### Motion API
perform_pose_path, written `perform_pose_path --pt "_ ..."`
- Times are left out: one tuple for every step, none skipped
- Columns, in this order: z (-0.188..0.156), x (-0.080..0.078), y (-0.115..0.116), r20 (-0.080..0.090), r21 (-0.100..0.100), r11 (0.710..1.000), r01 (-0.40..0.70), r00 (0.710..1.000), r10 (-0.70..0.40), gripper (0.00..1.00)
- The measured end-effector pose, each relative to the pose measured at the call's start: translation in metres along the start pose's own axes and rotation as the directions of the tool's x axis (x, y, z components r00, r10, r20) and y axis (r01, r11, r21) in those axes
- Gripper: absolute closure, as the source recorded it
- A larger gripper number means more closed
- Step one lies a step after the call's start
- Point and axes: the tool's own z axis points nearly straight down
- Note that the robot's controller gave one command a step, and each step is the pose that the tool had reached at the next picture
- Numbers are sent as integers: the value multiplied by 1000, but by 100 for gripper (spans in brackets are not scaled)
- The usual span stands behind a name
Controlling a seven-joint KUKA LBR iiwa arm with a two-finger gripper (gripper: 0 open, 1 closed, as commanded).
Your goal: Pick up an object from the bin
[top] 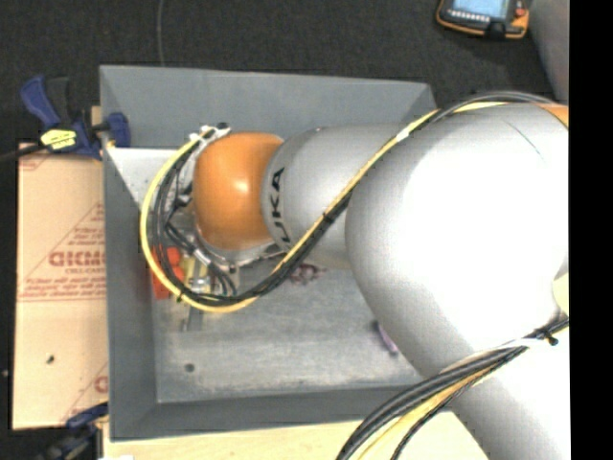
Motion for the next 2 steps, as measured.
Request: perform_pose_path --pt "-6 114 5 -6 1 957 291 957 -290 100" --pt "-5 113 5 -8 0 958 288 958 -288 100"
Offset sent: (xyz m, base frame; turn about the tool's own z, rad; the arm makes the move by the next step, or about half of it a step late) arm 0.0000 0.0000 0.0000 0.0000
